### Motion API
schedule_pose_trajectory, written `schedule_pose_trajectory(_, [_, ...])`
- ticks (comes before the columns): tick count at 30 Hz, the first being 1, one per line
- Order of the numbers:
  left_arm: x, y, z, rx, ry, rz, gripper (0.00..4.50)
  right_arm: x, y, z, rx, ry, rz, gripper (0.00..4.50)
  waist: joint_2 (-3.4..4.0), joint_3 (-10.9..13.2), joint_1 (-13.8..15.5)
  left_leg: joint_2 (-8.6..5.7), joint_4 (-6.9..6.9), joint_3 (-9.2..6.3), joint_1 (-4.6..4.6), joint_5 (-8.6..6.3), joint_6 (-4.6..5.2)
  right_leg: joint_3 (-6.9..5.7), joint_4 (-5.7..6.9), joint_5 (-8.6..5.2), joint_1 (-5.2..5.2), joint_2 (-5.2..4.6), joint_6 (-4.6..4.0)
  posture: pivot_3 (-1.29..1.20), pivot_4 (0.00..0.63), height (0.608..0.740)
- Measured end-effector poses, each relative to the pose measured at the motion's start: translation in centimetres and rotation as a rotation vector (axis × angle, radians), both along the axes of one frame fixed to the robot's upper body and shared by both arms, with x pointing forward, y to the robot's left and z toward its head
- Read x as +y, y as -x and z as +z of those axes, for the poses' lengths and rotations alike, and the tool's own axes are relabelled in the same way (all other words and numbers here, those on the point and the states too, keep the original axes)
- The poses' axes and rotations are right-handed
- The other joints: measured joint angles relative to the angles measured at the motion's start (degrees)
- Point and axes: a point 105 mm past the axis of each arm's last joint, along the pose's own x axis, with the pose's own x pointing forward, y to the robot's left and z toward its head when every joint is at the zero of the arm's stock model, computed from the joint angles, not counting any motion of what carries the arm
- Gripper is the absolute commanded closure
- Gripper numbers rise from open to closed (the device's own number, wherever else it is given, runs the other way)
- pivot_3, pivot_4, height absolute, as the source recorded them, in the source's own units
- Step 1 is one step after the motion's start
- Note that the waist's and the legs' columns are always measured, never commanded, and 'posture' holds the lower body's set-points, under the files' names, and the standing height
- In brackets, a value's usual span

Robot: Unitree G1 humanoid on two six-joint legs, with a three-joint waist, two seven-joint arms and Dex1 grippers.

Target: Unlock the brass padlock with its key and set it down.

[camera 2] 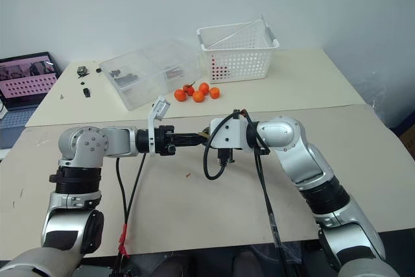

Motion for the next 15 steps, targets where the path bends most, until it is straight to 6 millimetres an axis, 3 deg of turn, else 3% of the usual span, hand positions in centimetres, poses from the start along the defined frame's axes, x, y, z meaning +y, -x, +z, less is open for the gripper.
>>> schedule_pose_trajectory(15, [-0.02,-0.01,-0.01,0.001,0.0,0.001,4.49,-0.01,-0.01,-0.02,0.008,-0.003,-0.002,3.6,0.0,0.0,0.0,0.0,0.0,0.0,0.0,0.0,0.0,0.0,0.0,0.0,0.0,0.0,0.0,0.0,0.15,0.74])
